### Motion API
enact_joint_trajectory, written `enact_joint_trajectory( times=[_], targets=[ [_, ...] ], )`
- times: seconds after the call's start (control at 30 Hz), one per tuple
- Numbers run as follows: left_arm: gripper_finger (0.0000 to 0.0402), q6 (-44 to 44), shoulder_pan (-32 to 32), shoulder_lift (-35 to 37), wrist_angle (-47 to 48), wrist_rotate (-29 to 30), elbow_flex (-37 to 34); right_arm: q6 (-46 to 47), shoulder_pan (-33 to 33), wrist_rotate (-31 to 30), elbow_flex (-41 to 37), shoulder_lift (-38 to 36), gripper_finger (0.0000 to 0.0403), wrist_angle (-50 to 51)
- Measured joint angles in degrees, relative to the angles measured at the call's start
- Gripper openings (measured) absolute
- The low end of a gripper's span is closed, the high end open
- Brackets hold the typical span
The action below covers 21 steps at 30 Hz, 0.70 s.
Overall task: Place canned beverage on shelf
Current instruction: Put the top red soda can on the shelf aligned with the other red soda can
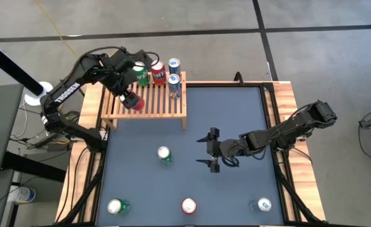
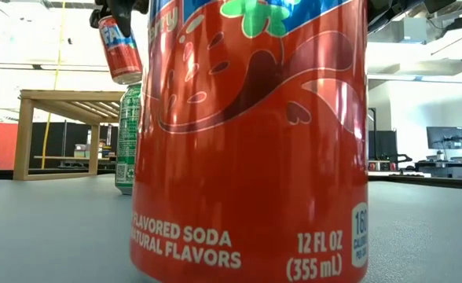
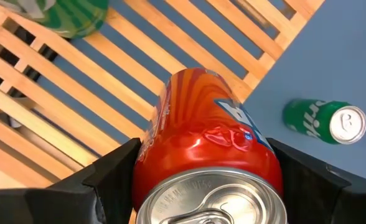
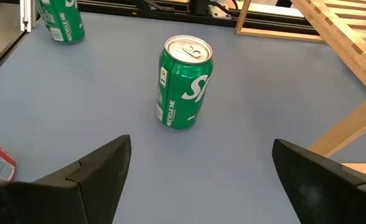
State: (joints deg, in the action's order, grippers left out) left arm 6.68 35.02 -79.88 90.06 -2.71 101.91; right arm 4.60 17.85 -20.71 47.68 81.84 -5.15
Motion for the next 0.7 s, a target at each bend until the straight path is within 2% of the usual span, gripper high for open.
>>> enact_joint_trajectory(
  times=[0.37, 0.57, 0.7],
  targets=[
    [0.0291, -1.03, 0.51, 0.00, -0.07, 0.22, -0.19, -0.04, 0.00, -0.03, 0.00, 0.00, 0.0380, 0.13],
    [0.0291, -1.02, 0.49, 0.02, 0.07, 0.33, -4.76, -0.09, 0.00, -0.06, 0.00, 0.00, 0.0380, 0.17],
    [0.0291, -1.78, 0.49, 0.13, -0.21, 0.37, -5.35, -0.28, 0.00, -0.09, 0.00, 0.00, 0.0380, 0.20]
  ],
)
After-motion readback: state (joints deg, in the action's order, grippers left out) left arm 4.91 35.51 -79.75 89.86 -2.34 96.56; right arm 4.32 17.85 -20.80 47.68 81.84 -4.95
